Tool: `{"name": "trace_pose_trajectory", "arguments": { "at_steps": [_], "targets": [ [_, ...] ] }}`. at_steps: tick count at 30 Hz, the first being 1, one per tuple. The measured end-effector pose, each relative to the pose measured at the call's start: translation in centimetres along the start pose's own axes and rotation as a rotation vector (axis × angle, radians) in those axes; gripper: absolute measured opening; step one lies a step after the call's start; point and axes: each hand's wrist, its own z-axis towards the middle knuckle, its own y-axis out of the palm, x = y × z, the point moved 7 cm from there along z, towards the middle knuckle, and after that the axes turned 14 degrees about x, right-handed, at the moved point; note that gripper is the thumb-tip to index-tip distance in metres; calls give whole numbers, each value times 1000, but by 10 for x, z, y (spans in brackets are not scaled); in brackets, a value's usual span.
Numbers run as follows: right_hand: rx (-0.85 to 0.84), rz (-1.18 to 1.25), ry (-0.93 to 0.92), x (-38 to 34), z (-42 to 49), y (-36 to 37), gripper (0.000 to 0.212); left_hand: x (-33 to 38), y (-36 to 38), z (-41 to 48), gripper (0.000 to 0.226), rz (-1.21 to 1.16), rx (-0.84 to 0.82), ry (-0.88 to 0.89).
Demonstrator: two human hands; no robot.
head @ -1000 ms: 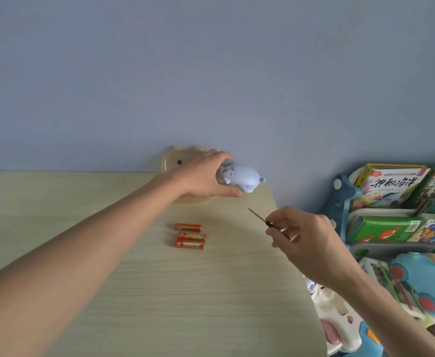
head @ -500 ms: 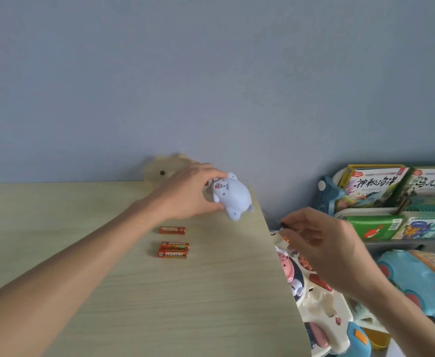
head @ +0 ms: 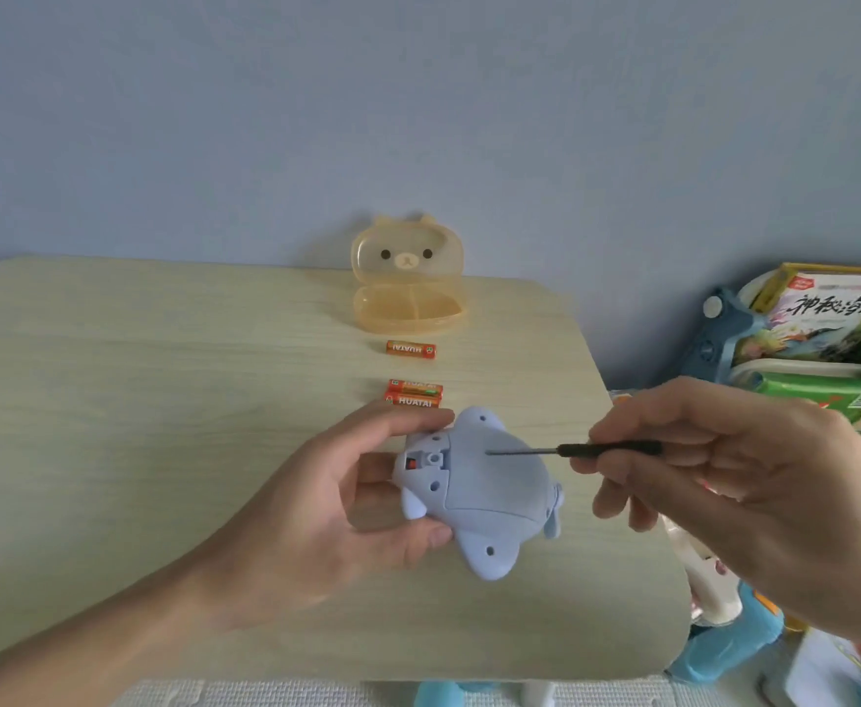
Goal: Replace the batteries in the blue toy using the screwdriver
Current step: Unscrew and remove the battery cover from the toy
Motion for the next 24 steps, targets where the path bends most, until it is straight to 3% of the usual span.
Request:
{"name": "trace_pose_trajectory", "arguments": {
  "at_steps": [5, 24],
  "targets": [
    [70, -54, -134, -16, -10, 9, 5, 5, 1, -12, 57, -48, 19, 40],
    [80, -102, -119, -25, -8, 13, 10, 9, 7, -13, 57, -100, 0, 114]
  ]
}}
